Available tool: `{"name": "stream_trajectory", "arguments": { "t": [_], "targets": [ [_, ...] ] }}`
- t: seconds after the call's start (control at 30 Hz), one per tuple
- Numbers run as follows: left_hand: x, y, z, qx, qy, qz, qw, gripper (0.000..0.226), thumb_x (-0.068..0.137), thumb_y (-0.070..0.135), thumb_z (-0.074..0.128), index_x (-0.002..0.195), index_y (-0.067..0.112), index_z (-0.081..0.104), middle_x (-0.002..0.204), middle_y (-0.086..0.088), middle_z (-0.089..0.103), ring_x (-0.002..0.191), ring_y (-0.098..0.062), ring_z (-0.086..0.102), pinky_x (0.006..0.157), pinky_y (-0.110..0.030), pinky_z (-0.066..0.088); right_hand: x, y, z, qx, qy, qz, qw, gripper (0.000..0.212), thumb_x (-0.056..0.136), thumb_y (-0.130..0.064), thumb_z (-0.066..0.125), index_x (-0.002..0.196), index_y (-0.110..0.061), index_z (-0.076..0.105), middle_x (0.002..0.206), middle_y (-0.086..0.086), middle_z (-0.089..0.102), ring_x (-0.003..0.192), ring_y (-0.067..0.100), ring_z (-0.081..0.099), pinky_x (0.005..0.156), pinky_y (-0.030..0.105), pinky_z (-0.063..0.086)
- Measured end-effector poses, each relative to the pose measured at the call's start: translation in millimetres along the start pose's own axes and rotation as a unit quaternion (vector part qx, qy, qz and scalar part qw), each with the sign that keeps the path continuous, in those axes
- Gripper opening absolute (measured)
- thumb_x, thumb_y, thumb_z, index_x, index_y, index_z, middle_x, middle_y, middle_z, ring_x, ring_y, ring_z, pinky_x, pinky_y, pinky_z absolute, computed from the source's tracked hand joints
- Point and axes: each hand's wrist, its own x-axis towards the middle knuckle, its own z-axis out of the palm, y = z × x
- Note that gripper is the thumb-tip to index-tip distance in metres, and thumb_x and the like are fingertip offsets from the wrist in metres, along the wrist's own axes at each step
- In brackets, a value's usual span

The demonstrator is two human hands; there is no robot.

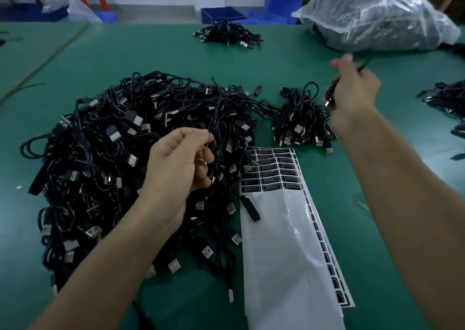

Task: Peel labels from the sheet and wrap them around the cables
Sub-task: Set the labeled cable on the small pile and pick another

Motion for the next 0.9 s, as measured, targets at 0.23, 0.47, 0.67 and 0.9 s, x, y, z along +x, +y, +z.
{"name": "stream_trajectory", "arguments": {
  "t": [0.23,0.47,0.67,0.9],
  "targets": [
    [0,-1,0,0.000,-0.013,0.011,1.000,0.020,0.097,0.017,0.059,0.079,0.018,0.066,0.056,0.007,0.056,0.045,-0.005,0.044,0.042,-0.020,0.042,26,61,-19,-0.241,-0.050,0.060,0.967,0.015,0.103,-0.025,0.042,0.102,-0.011,0.048,0.095,0.011,0.051,0.075,0.023,0.046,0.055,0.034,0.035],
    [1,-2,0,0.005,-0.020,0.013,1.000,0.021,0.097,0.017,0.059,0.078,0.018,0.066,0.057,0.007,0.057,0.045,-0.005,0.044,0.043,-0.020,0.042,17,63,-26,-0.379,-0.056,-0.124,0.915,0.011,0.096,-0.006,0.041,0.094,-0.012,0.050,0.078,0.001,0.050,0.067,0.019,0.046,0.053,0.031,0.031],
    [-1,-2,-1,0.004,-0.014,0.022,1.000,0.018,0.098,0.016,0.059,0.081,0.016,0.065,0.057,0.005,0.057,0.044,-0.006,0.046,0.042,-0.022,0.044,6,52,-17,-0.453,-0.100,-0.094,0.881,0.041,0.105,-0.024,0.041,0.066,-0.011,0.044,0.081,0.013,0.053,0.085,0.029,0.046,0.077,0.038,0.039],
    [2,-4,-3,-0.014,0.010,0.034,0.999,0.013,0.102,0.016,0.053,0.092,0.017,0.060,0.055,0.007,0.056,0.044,-0.007,0.046,0.040,-0.022,0.043,-39,49,-24,-0.454,-0.032,-0.197,0.868,0.033,0.100,-0.024,0.045,0.130,-0.015,0.057,0.141,0.013,0.049,0.129,0.033,0.040,0.107,0.042,0.027]
  ]
}}
